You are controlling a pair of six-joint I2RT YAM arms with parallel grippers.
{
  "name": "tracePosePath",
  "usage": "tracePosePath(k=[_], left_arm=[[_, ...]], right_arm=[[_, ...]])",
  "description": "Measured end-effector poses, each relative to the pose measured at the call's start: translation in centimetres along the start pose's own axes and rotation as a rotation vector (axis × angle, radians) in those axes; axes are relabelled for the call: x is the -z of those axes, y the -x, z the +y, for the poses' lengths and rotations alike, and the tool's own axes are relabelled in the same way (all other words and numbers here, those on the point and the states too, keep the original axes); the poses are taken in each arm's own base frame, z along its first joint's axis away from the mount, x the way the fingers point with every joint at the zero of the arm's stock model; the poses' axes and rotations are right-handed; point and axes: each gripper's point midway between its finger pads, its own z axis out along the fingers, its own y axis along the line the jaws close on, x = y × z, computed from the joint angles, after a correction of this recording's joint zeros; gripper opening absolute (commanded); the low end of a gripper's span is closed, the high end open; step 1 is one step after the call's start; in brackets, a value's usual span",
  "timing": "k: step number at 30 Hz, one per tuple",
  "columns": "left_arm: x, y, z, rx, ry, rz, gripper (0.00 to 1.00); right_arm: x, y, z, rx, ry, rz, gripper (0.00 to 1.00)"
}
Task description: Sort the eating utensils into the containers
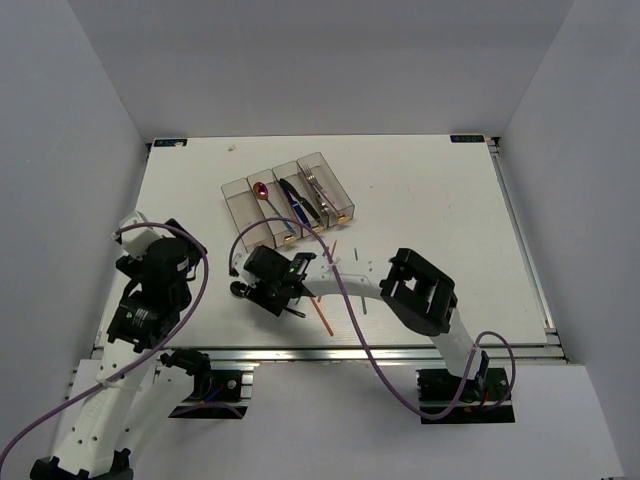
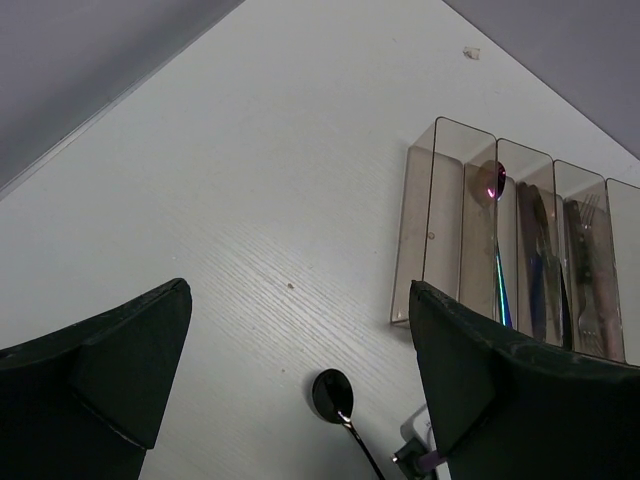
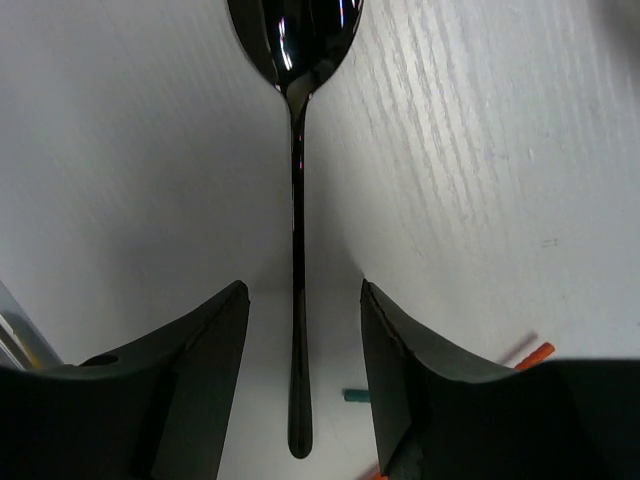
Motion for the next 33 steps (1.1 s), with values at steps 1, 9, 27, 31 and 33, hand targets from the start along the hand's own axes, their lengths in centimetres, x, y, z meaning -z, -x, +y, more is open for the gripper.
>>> tracePosePath(k=[1,9,27,31,33], left_arm=[[0.0,0.1,0.0,0.002,-0.003,-0.002,0.98],[-0.1,-0.3,-0.4,-0.014,-0.014,0.013,0.98],[0.9,1.1,-0.1,0.037,-0.049,-0.033,0.98],[0.9,1.0,-0.1,0.033,-0.048,-0.03,0.98],[0.9,1.0,-0.2,0.031,-0.049,-0.029,0.98]], right_arm=[[-0.2,0.2,0.0,0.004,-0.003,0.001,0.53],[-1.6,2.1,0.0,0.018,-0.002,-0.019,0.38],[4.8,6.7,1.1,-0.164,0.243,-0.262,0.0],[11.0,13.7,-6.6,-0.243,0.162,-0.519,0.0],[13.0,17.3,-10.9,-0.266,0.113,-0.618,0.0]])
